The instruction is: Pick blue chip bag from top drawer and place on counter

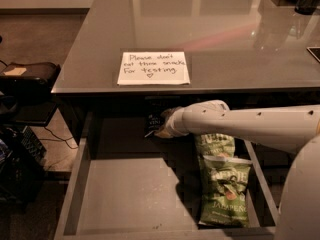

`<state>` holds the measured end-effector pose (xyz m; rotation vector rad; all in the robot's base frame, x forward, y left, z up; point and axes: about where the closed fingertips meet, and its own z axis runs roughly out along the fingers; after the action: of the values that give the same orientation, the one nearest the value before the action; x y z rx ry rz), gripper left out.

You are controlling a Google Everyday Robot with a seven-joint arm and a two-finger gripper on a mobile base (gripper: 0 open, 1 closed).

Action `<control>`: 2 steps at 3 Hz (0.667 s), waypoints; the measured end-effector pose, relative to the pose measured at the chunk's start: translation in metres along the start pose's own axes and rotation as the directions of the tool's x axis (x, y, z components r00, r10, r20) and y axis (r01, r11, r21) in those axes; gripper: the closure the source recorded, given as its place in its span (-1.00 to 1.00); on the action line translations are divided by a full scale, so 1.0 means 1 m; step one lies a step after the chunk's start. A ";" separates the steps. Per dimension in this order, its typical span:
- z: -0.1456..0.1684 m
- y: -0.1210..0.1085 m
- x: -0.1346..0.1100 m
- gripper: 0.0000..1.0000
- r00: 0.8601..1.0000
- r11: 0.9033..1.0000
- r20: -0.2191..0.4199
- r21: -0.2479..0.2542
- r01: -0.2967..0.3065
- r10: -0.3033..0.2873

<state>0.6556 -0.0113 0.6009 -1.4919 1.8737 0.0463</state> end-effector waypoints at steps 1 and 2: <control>-0.003 0.001 -0.005 0.76 1.000 1.000 0.004 0.010 0.010 -0.010; -0.010 0.003 -0.015 1.00 0.999 0.999 0.019 0.021 0.035 -0.035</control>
Offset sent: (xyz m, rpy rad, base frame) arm -0.0123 0.0152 0.0283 -0.0017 -0.0733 0.0420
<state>0.6493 -0.0019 0.6154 -1.5044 1.8268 0.0250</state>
